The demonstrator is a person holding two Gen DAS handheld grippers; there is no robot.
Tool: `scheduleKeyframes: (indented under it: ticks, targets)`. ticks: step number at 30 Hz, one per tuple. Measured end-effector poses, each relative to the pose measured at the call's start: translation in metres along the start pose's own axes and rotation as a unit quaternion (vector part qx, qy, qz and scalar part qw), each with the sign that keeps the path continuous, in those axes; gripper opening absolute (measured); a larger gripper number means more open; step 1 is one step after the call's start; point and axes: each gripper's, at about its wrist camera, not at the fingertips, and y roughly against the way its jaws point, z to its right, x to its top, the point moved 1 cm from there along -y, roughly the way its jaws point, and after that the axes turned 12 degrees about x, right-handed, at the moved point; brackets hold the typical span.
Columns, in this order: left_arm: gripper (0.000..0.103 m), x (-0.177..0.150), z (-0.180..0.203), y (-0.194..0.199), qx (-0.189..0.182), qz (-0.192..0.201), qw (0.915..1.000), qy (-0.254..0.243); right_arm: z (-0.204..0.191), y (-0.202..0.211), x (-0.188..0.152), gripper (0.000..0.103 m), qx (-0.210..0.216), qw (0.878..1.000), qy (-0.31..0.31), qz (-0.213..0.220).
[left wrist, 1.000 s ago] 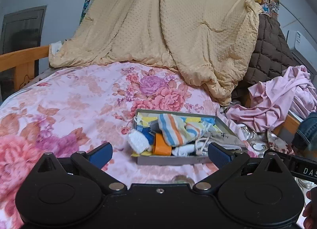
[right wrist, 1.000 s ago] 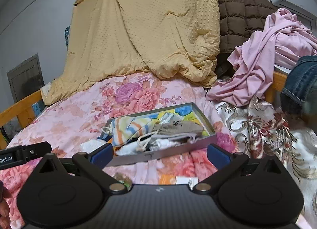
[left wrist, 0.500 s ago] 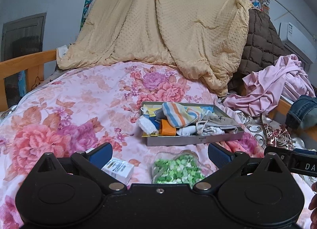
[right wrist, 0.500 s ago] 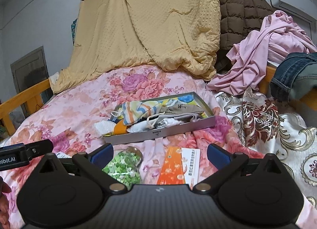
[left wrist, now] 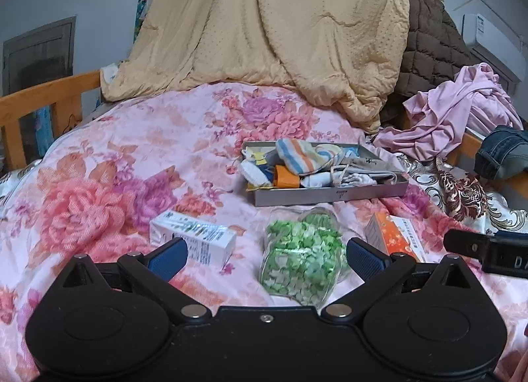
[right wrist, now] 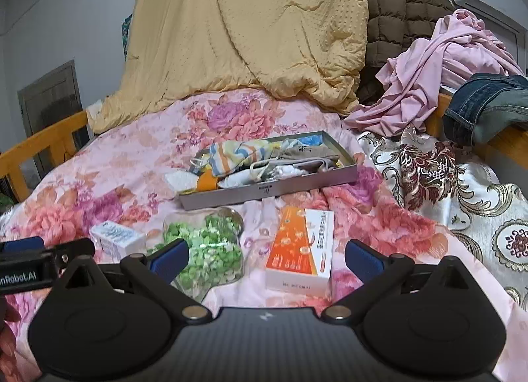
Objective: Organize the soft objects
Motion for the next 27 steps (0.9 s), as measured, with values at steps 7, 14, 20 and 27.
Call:
scheduleKeyframes:
  ticks: [7, 14, 20, 27]
  targets:
    - [0.102, -0.01, -0.005, 0.004, 0.011, -0.012, 0.9999, -0.005, -0.008, 0.003, -0.011, 0.103, -0.013, 1.0, 0.003, -0.012]
    - [0.102, -0.017, -0.007, 0.006, 0.018, -0.024, 0.9995, -0.012, -0.013, 0.006, -0.017, 0.103, -0.02, 1.0, 0.01, -0.017]
    - [0.102, -0.023, -0.006, 0.009, 0.027, -0.028, 0.9989, -0.026, -0.015, 0.004, -0.021, 0.103, -0.031, 0.999, 0.013, -0.03]
    - [0.102, -0.026, -0.008, 0.012, 0.034, -0.032, 0.9986, -0.023, -0.016, 0.003, -0.025, 0.103, -0.045, 0.998, 0.016, -0.042]
